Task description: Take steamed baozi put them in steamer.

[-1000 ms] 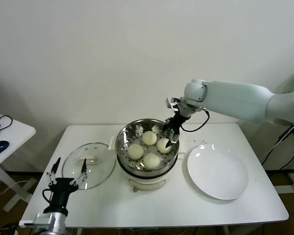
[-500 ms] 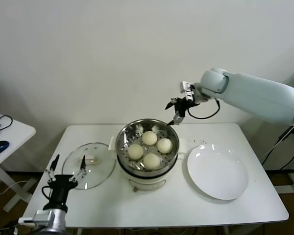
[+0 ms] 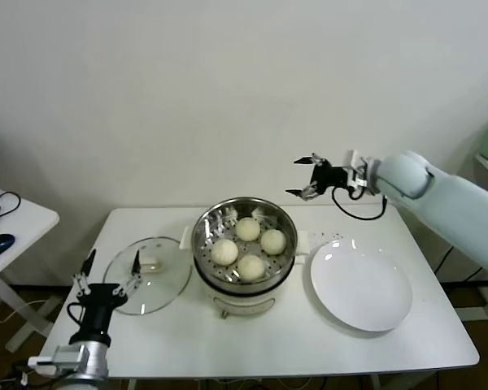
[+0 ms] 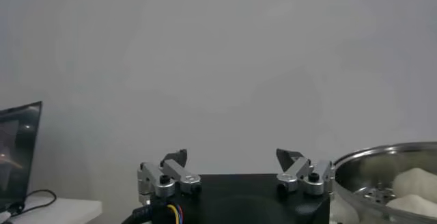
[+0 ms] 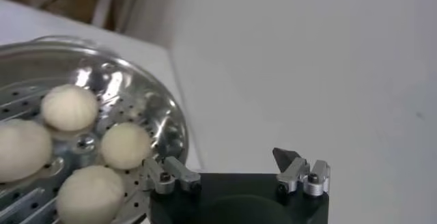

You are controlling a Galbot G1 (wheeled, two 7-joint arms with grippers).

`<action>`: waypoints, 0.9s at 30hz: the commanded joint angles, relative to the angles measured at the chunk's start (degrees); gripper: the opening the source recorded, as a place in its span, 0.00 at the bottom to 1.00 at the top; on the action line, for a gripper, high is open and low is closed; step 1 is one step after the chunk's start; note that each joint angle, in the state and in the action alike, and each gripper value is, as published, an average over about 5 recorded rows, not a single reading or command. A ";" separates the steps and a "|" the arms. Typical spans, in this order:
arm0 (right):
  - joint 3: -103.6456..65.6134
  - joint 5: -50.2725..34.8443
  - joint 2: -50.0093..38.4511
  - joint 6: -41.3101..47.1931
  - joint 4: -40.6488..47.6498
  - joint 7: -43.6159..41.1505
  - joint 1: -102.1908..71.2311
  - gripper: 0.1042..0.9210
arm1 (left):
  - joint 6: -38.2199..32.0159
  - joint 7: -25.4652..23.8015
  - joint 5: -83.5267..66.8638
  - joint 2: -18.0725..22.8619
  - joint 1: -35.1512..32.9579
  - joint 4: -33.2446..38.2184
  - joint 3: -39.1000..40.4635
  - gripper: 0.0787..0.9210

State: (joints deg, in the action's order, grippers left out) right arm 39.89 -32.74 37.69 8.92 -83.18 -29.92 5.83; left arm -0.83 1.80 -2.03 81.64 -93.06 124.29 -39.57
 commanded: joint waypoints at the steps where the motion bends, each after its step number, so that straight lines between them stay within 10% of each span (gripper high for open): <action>1: -49.22 8.26 -1.51 -6.00 -11.97 15.49 -48.84 0.88 | -0.31 0.13 -0.43 -0.51 1.20 -0.96 -0.43 0.88; 16: -79.38 14.11 31.88 -14.58 -19.19 15.66 -80.14 0.88 | -0.87 -3.99 -6.06 -0.97 2.33 -2.93 -2.54 0.88; 27: -80.37 14.23 38.29 -17.47 -22.90 15.55 -90.97 0.88 | -2.33 -4.06 -6.18 -2.45 3.12 -6.57 -2.92 0.88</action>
State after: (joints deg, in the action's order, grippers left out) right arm -30.94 -20.33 64.96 -4.96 -101.55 -15.68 -67.82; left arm -2.31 -1.37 -7.14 80.47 -90.43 120.17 -42.01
